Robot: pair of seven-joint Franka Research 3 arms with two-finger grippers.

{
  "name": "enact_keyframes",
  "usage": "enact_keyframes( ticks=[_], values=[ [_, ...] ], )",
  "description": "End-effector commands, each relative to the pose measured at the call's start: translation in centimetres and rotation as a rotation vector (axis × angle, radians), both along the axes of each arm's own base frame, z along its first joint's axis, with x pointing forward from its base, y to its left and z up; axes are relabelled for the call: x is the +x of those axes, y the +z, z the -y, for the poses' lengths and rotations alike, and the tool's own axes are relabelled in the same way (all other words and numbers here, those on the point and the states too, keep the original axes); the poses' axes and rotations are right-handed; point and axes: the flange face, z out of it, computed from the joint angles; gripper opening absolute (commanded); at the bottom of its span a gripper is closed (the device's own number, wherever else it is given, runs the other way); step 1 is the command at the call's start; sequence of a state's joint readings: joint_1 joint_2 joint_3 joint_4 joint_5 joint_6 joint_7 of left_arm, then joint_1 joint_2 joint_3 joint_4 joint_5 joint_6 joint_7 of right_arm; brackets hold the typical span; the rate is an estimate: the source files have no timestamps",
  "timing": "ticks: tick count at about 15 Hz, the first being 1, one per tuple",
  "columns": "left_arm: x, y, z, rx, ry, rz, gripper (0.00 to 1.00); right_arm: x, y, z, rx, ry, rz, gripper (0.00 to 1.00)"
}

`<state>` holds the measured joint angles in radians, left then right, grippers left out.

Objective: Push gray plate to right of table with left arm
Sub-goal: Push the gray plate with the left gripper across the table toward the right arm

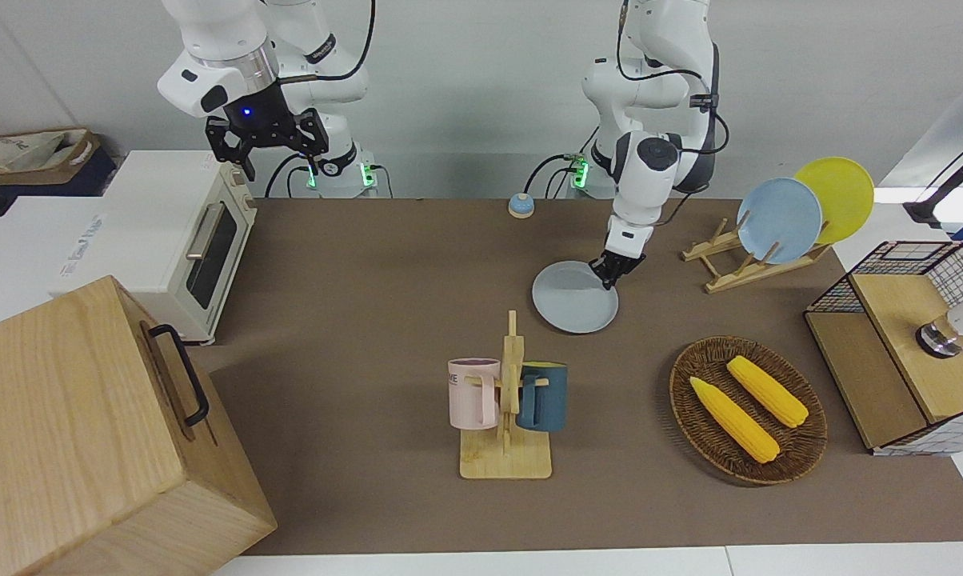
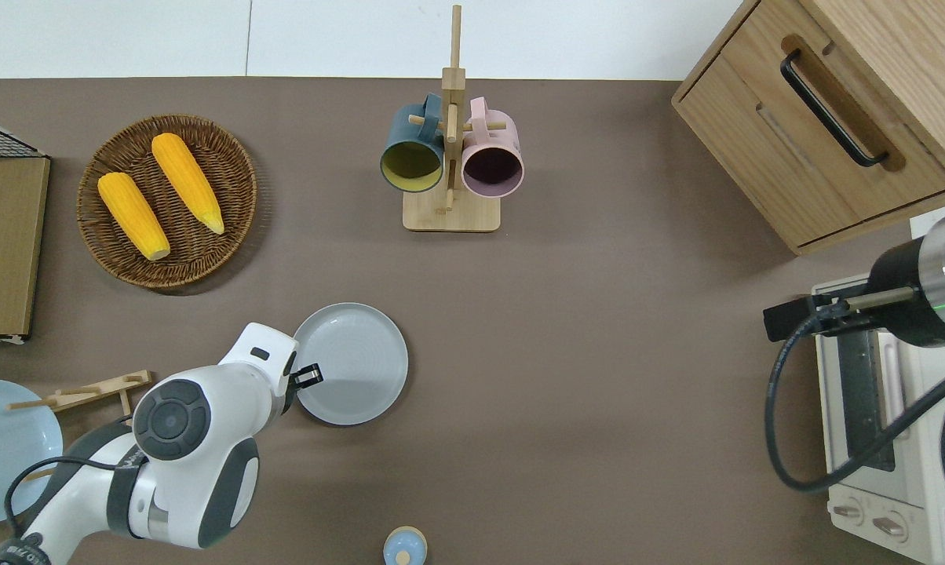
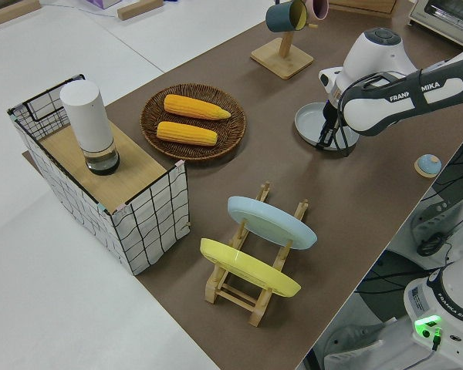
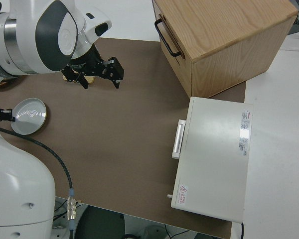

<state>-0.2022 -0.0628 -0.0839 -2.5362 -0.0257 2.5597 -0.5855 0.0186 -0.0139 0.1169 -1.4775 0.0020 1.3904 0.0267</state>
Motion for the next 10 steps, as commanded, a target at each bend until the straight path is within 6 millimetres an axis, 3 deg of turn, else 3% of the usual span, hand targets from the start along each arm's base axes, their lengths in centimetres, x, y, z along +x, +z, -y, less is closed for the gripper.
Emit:
enact_keyframes(
  ticks=[1, 10],
  values=[
    [0.4, -1.2, 4.2, -0.008, 0.038, -0.014, 0.0, -0.2, 0.4, 0.2, 0.009, -0.005, -0.005, 0.983],
    [0.5, -1.4, 13.8, -0.042, 0.102, -0.011, 0.0, -0.2, 0.4, 0.2, 0.009, -0.008, -0.005, 0.983]
  ],
)
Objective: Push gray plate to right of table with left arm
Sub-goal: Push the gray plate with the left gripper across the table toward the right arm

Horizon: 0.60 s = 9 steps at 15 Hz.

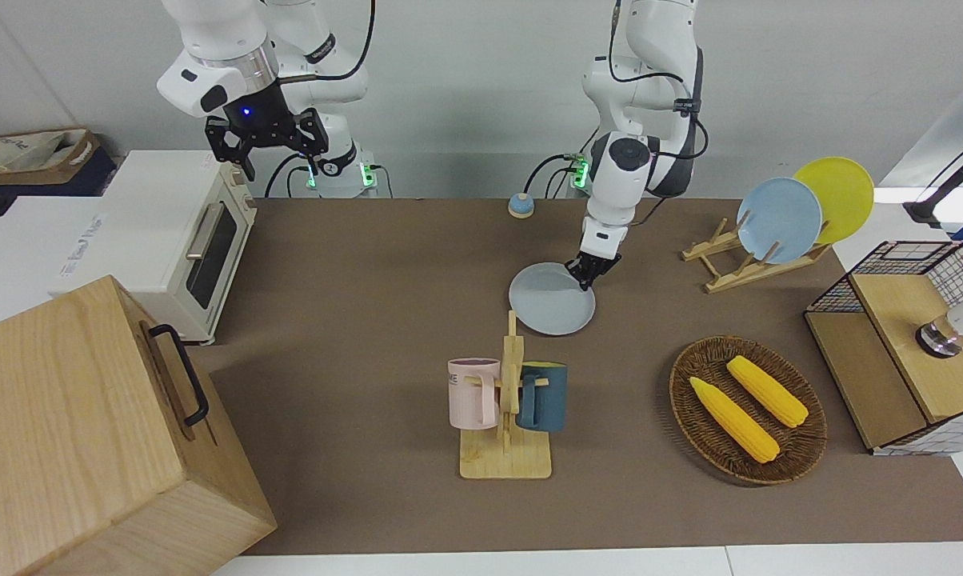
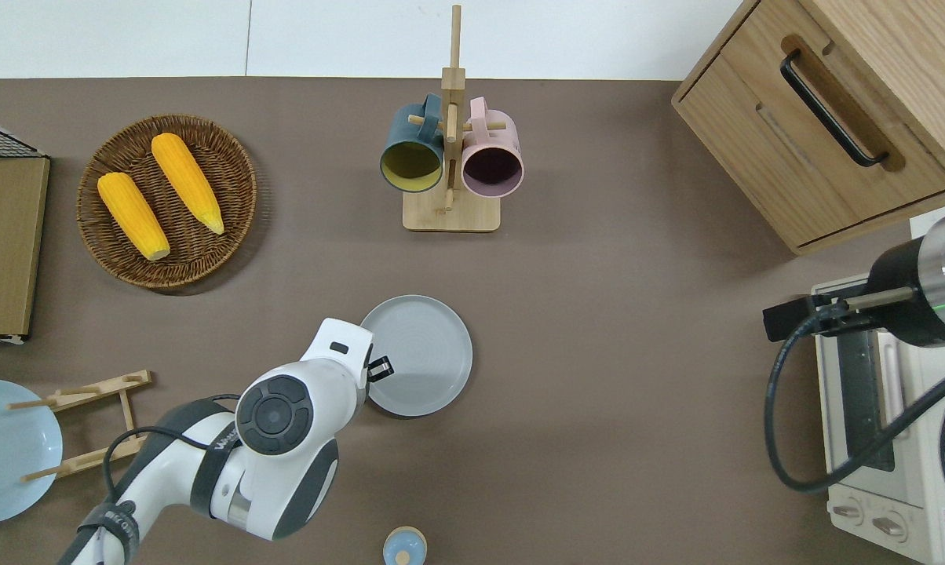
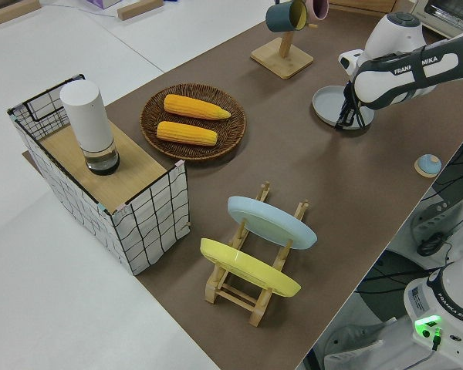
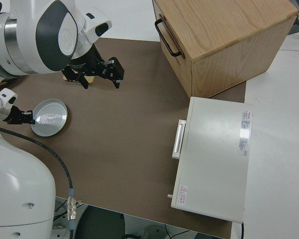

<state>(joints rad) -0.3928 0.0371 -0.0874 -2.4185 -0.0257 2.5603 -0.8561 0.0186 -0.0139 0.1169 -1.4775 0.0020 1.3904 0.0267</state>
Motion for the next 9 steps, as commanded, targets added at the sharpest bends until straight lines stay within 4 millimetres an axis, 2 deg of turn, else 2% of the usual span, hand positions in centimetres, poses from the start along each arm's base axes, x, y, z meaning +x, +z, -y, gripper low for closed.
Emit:
enact_keyframes(
  ticks=[1, 5, 9],
  values=[
    [0.4, -1.4, 4.8, -0.007, 0.034, -0.016, 0.0, -0.2, 0.4, 0.2, 0.009, -0.006, -0.005, 0.983],
    [0.2, -1.9, 9.0, -0.014, 0.042, -0.026, 0.0, -0.2, 0.4, 0.2, 0.009, -0.008, -0.005, 0.983],
    [-0.1, -2.5, 12.3, -0.017, 0.056, -0.024, 0.0, -0.2, 0.4, 0.2, 0.009, -0.008, -0.005, 0.983]
  ],
)
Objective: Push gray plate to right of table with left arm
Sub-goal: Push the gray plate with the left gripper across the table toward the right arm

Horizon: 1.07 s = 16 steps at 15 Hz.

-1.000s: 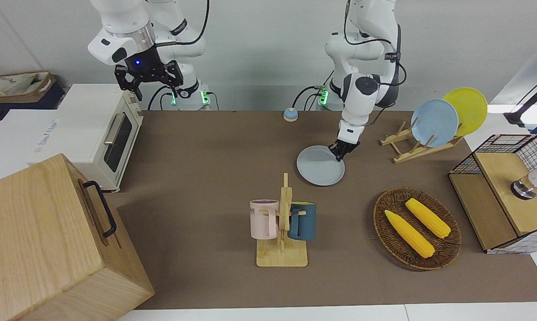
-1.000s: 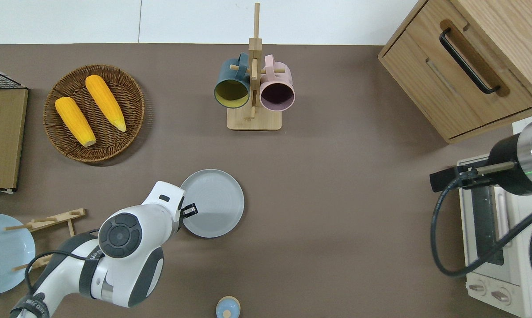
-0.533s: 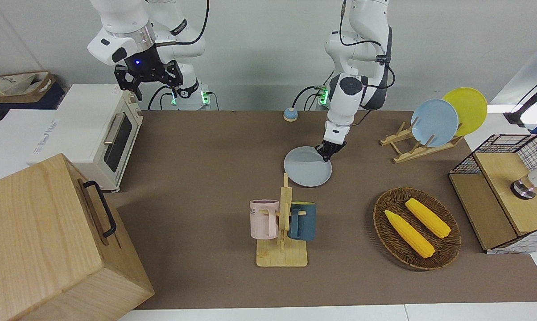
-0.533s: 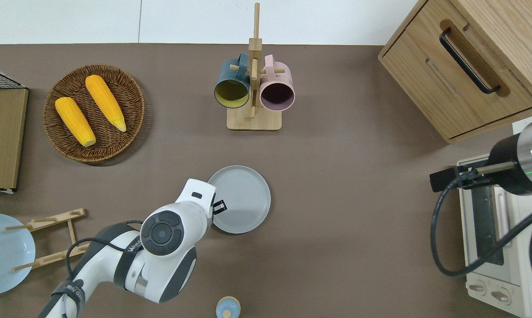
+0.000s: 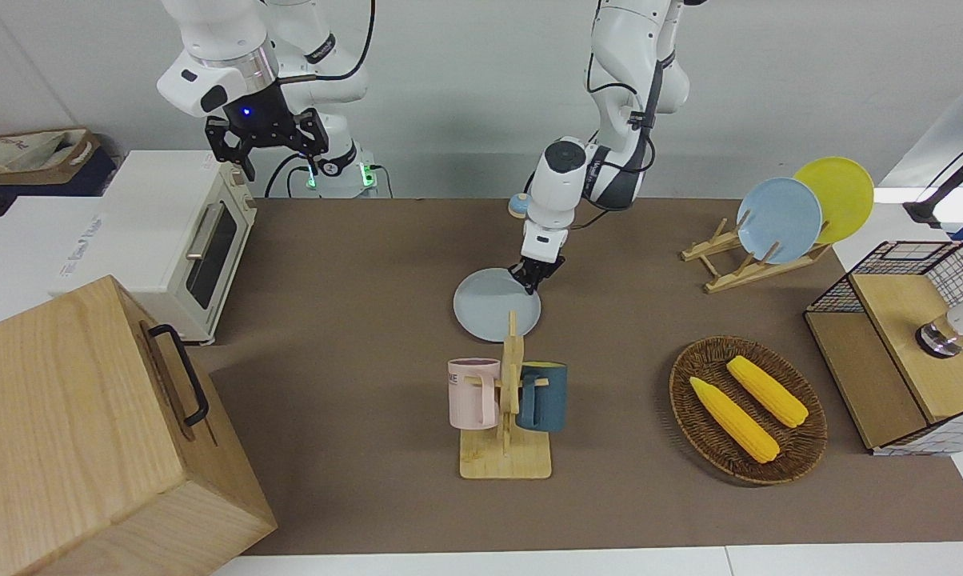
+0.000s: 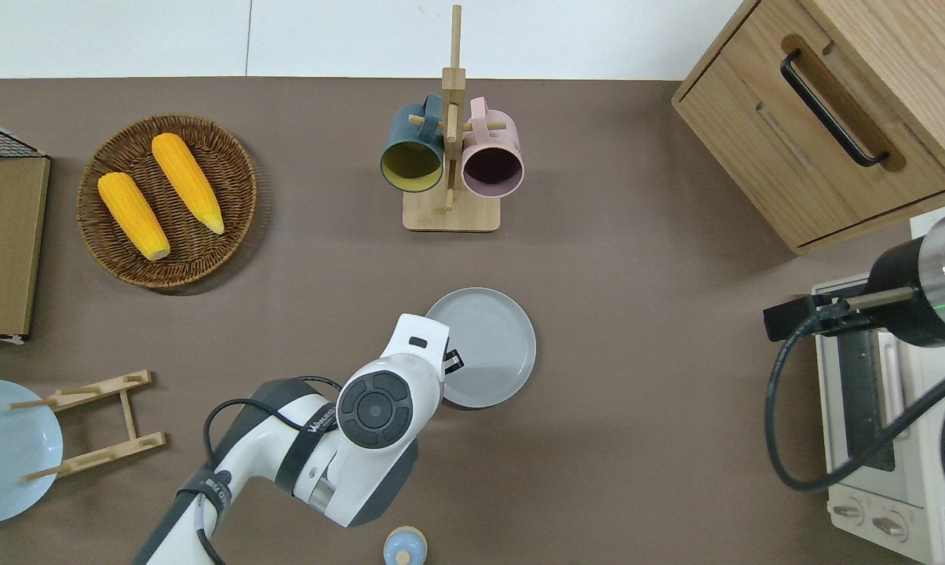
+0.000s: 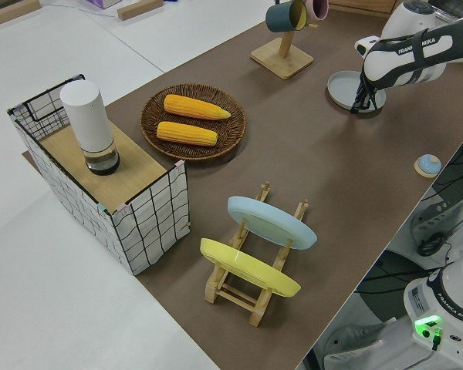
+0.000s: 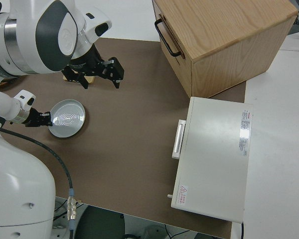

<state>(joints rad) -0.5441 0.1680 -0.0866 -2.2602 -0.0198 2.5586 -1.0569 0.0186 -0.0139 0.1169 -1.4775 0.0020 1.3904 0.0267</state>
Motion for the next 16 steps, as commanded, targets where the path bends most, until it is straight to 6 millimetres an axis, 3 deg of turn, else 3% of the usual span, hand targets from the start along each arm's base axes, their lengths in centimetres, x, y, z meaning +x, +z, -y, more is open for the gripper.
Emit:
enact_keyframes(
  ticks=[1, 8, 14, 16],
  values=[
    [-0.1, -2.3, 3.8, 0.016, 0.016, -0.026, 0.0, -0.2, 0.4, 0.2, 0.009, -0.008, -0.005, 0.983],
    [0.5, -1.6, 9.5, 0.055, 0.024, -0.058, 0.0, -0.2, 0.4, 0.2, 0.009, -0.005, -0.005, 0.983],
    [-2.4, -1.7, 15.7, 0.055, 0.033, -0.028, 0.0, -0.2, 0.4, 0.2, 0.009, -0.006, -0.005, 0.983],
    [-3.0, -1.4, 16.6, 0.048, 0.036, -0.024, 0.0, -0.2, 0.4, 0.2, 0.009, -0.008, -0.005, 0.983]
  ],
)
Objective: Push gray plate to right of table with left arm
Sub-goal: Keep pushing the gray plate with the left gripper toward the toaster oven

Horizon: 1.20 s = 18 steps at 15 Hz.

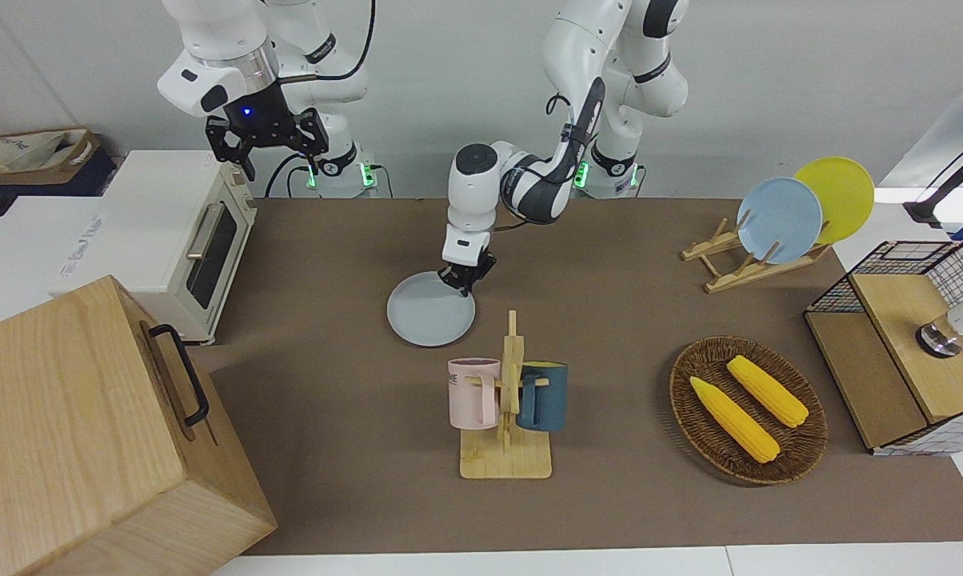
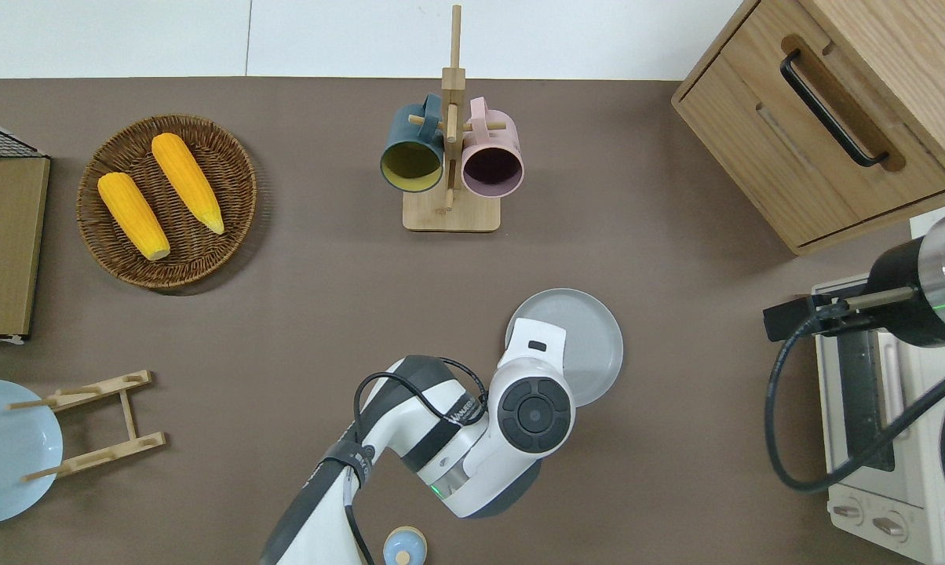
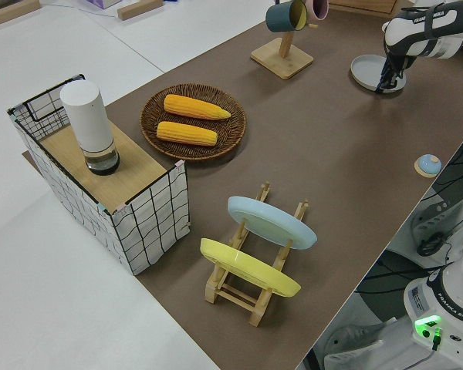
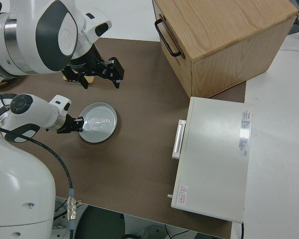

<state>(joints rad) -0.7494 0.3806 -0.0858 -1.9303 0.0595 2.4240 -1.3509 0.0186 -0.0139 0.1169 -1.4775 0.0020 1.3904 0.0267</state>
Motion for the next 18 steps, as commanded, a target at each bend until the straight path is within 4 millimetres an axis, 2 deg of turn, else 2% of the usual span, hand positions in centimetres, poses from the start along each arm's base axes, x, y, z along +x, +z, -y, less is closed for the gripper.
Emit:
enact_keyframes(
  ticks=[1, 6, 9, 14, 18],
  values=[
    [-1.5, -1.6, 2.6, 0.032, -0.002, -0.013, 0.0, -0.2, 0.4, 0.2, 0.009, -0.006, -0.005, 0.983],
    [-1.8, -1.4, 4.6, 0.013, -0.021, -0.003, 0.0, -0.2, 0.4, 0.2, 0.009, -0.006, -0.005, 0.983],
    [-2.4, -1.9, 6.4, 0.005, -0.01, -0.002, 0.0, -0.2, 0.4, 0.2, 0.009, -0.006, -0.005, 0.983],
    [-2.2, -2.9, 9.0, 0.01, -0.017, 0.032, 0.0, -0.2, 0.4, 0.2, 0.009, -0.008, -0.005, 0.983],
    [-2.2, -3.0, 9.1, 0.013, -0.015, 0.037, 0.0, -0.2, 0.4, 0.2, 0.009, -0.006, -0.005, 0.983]
  ],
)
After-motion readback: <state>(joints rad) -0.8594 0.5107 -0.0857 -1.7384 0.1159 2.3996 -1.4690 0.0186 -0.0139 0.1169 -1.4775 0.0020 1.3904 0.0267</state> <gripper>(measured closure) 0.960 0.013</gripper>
